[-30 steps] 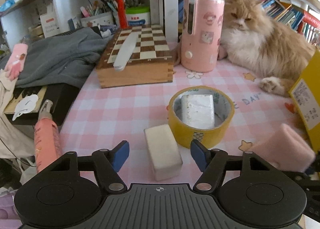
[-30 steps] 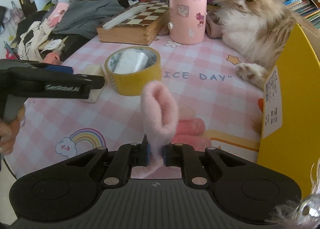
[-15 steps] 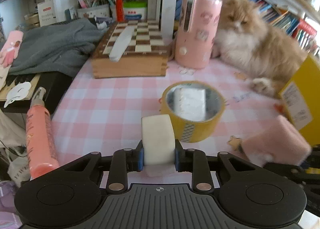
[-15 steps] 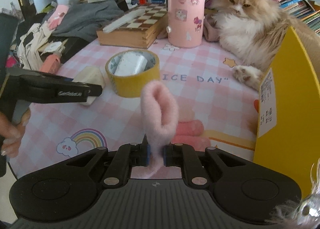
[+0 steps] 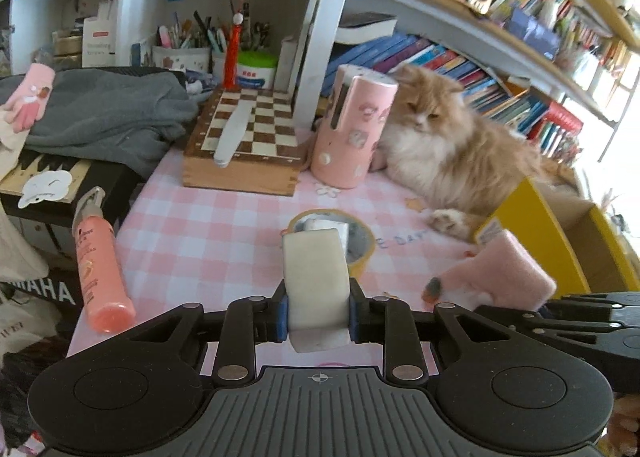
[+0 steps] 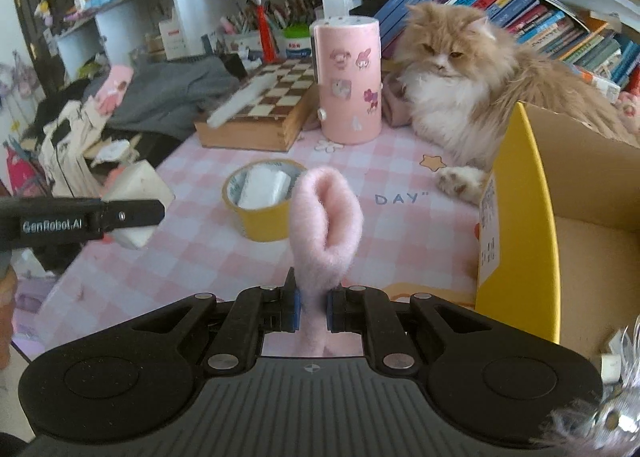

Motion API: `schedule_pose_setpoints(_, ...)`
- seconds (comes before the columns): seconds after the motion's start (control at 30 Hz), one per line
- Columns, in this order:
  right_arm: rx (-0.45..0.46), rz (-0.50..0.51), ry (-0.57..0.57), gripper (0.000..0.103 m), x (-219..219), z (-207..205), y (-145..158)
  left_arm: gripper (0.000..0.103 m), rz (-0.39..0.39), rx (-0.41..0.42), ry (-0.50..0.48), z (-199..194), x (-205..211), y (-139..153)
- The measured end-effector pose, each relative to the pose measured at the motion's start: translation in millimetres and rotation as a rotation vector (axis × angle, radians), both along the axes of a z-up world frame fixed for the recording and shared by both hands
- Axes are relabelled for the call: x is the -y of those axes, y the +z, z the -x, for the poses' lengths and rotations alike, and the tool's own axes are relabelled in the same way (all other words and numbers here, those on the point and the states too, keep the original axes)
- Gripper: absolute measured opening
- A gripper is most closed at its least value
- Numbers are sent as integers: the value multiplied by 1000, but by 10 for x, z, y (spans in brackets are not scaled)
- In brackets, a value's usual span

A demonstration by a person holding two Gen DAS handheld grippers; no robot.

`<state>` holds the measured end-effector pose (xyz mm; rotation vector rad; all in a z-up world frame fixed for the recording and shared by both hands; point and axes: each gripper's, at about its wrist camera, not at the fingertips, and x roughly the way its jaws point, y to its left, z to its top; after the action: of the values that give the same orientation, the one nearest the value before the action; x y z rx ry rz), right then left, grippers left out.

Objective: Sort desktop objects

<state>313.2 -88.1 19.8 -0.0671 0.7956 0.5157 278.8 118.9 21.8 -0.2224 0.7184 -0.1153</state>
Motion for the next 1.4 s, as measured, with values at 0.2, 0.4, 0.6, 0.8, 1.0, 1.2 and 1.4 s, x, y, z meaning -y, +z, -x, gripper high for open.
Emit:
schedule_pose_setpoints(0.2,15,-29,-23,10,-29,230,150,25,32,30,-48,176,5,136)
schedule_pose_setpoints(0.4,29,-7,-37,10,-66,502,190,25,52,52,-96,398,14,237)
schedule_pose_setpoints(0.6,-15,-22,-78,10,-76,732,130,25,56,27,-140,609,3,206)
schedule_pose_setpoints(0.8,-35,-28,-88,10,-163,954,105,25,58,15,-183,781,-14,173)
schedule_pose_setpoints(1.0,-28,-21,-92,10,-235,1116,110,25,67,19,-195,910,-65,175)
schedule_pose_setpoints(1.2,-25,-17,-95,10,-293,1267,108,24,76,27,-201,1052,-131,180)
schedule_pose_setpoints(1.4,-20,-10,-104,10,-347,1432,103,24,92,22,-216,1179,-179,174)
